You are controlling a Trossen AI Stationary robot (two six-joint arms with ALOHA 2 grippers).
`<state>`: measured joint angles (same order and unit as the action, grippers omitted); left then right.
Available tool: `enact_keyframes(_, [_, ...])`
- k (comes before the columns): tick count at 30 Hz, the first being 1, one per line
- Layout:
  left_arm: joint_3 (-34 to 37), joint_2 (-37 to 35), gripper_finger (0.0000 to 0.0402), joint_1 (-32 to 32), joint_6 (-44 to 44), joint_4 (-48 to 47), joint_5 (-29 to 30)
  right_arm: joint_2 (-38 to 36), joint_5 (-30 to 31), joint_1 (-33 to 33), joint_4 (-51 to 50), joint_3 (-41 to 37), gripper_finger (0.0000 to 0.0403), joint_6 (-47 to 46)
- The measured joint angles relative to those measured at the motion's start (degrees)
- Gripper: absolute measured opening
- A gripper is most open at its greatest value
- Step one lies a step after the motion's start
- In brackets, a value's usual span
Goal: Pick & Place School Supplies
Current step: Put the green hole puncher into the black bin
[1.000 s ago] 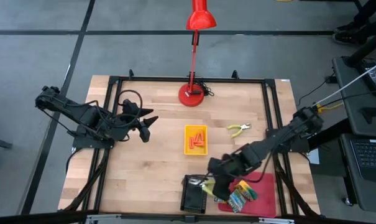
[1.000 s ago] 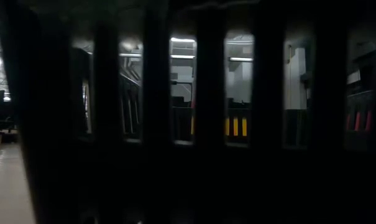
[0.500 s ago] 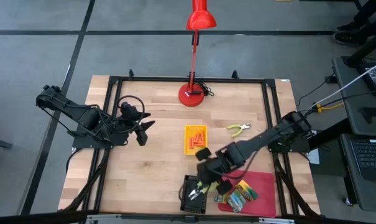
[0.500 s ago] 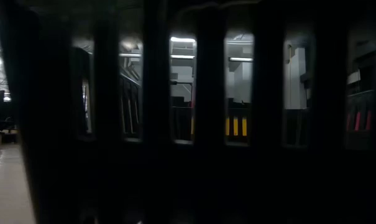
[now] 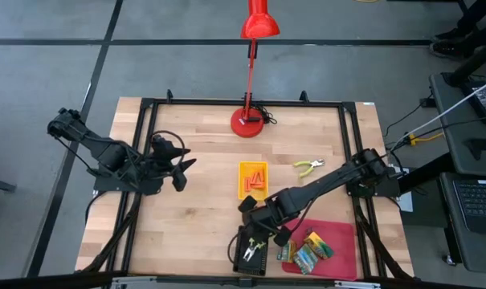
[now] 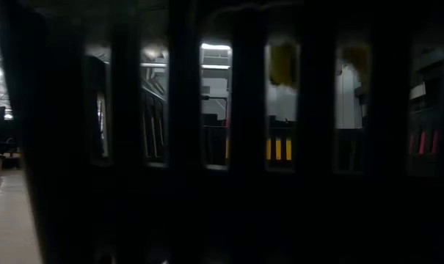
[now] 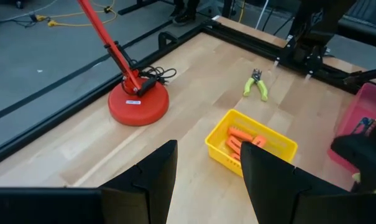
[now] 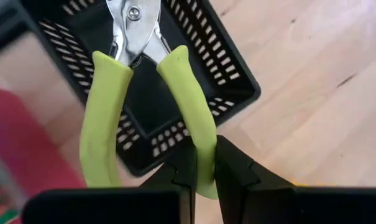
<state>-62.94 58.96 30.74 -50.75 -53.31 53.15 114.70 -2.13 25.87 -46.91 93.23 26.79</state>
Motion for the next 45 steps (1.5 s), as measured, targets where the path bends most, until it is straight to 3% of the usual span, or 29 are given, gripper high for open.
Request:
enact_keyframes(6, [0.0,0.0,0.0173,0.4,-1.2,-1.5,0.3,2.3,3.2,0.1,1.0,0.0,0.0036,1.1])
enact_keyframes(29, [0.0,0.0,0.0173,1.5,-1.2,-1.8,0.4,3.0,4.2,4.7,3.1,0.0,0.0039,3.7])
enact_keyframes(45, [0.0,0.0,0.0173,2.7,-2.1,-2.0,0.5,5.2,7.6,3.5,7.6,0.0,0.0039,3.0])
